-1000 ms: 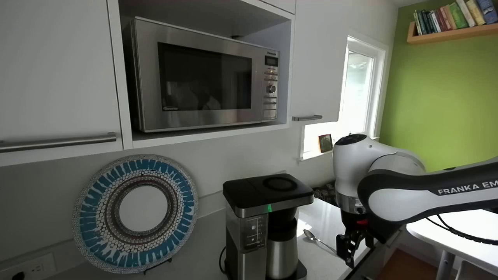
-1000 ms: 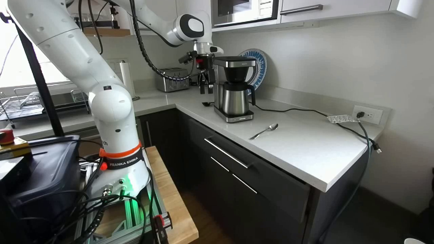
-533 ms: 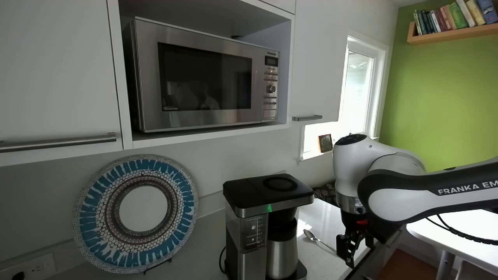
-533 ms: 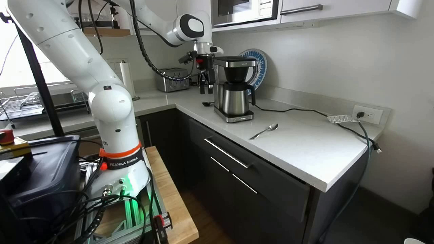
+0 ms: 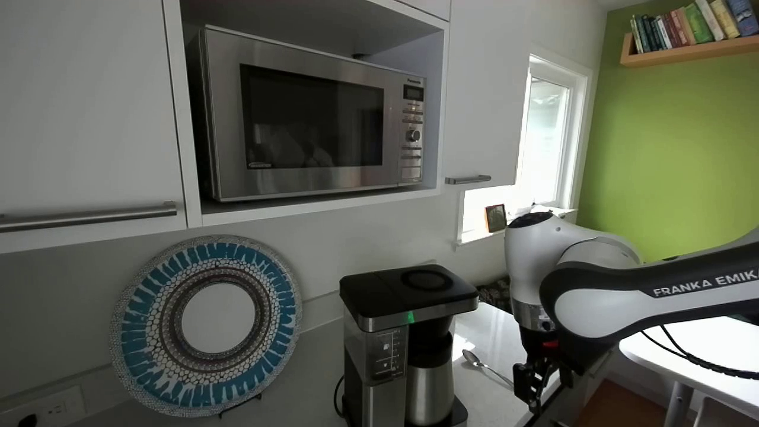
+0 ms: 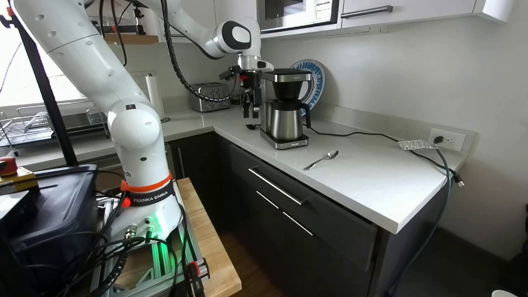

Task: Open the kitchen drawer, then put a spoon inside it

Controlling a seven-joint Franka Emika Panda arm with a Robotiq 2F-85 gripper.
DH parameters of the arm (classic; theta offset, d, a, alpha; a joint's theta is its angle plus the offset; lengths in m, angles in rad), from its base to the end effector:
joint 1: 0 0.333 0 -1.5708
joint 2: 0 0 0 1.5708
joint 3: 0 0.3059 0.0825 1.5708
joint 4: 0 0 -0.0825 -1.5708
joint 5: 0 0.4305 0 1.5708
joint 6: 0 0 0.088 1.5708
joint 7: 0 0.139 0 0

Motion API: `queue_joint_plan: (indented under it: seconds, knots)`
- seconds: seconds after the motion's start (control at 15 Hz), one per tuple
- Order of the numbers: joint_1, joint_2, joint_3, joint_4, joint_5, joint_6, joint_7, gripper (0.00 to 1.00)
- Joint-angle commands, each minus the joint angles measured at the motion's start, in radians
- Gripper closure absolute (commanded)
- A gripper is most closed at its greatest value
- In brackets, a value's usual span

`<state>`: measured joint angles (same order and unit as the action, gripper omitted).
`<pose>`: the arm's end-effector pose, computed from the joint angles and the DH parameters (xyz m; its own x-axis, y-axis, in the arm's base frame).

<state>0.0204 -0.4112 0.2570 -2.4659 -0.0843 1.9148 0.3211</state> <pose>0.4280 0.1069 0.3649 0.9947 -0.0473 -0.0915 -0.0267 -0.9763 0.2147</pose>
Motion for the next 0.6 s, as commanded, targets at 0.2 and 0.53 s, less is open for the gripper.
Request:
queue_joint_plan:
  seconds: [0.2,0.53]
  knots:
    - [-0.006,0.151,-0.08,-0.086,0.054,0.043,0.118,0.0]
    - [-0.017,0.193,-0.143,-0.234,0.081,0.292,0.119,0.0]
